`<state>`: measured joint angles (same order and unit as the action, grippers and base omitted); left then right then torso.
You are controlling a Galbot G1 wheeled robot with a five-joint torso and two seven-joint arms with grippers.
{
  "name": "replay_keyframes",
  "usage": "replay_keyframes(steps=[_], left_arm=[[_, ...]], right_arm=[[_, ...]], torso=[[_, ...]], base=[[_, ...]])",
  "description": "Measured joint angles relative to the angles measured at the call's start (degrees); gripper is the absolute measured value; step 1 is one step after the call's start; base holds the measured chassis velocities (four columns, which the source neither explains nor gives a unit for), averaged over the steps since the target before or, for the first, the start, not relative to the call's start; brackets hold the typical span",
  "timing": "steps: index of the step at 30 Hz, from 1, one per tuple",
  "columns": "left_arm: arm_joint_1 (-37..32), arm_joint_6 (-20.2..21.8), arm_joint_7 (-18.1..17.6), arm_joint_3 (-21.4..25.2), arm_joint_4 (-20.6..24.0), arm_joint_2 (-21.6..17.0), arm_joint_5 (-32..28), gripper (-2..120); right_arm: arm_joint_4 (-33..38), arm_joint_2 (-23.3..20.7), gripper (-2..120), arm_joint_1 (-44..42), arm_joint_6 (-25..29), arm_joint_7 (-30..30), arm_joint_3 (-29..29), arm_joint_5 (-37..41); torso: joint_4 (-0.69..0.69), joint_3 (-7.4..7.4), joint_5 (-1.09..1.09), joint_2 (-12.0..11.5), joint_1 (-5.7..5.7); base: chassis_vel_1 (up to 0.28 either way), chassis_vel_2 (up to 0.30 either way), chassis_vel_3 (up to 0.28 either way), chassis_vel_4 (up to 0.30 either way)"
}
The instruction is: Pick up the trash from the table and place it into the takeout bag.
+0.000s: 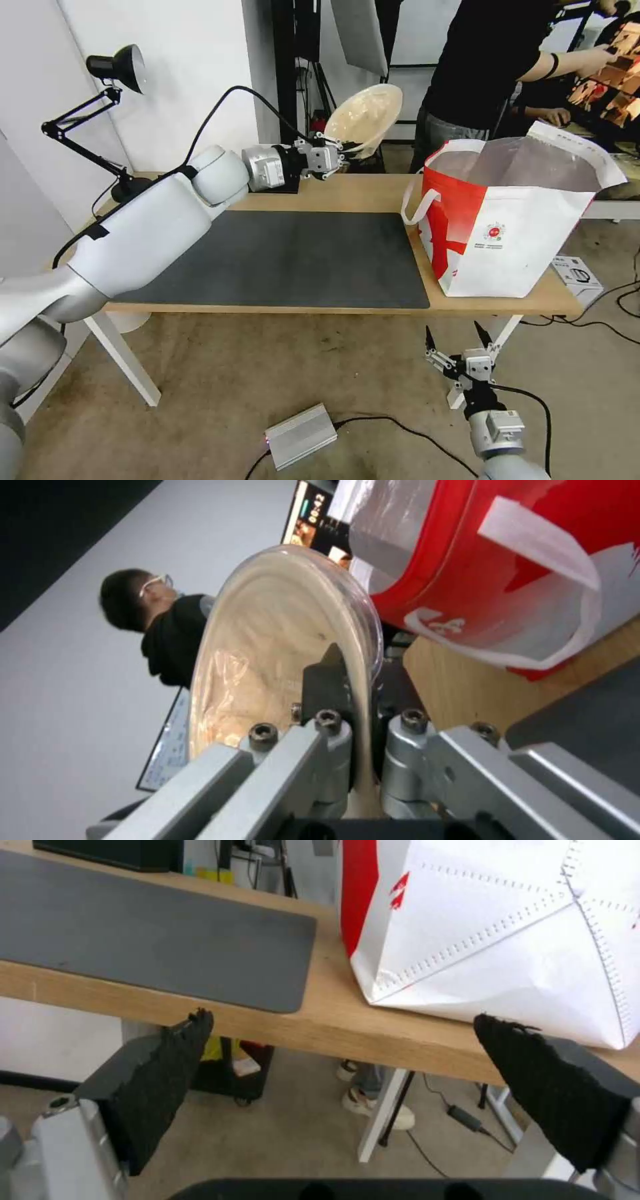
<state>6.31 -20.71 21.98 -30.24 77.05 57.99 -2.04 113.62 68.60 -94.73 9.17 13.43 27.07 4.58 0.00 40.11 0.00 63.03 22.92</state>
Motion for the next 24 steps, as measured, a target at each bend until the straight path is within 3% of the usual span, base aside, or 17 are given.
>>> replay_keyframes(steps=[17,24], left_arm=[[2.66,-0.64,0.63,-1.29,-7.82,10.98,3.94,1],[2.33,-0.75,0.66,-1.08,-9.34,13.52,5.19,1]], right_arm=[[-0.05,0.0,100,-0.07,0.12,0.06,0.42,0.08],[-0.26,0.02,100,-0.2,0.16,0.06,0.85,0.11]], torso=[[-0.01,0.0,0.01,0.0,0.0],[0.0,0.0,0.01,0.0,0.0]], base=[[0.0,0.0,0.0,0.0],[0.0,0.0,0.0,0.0]])
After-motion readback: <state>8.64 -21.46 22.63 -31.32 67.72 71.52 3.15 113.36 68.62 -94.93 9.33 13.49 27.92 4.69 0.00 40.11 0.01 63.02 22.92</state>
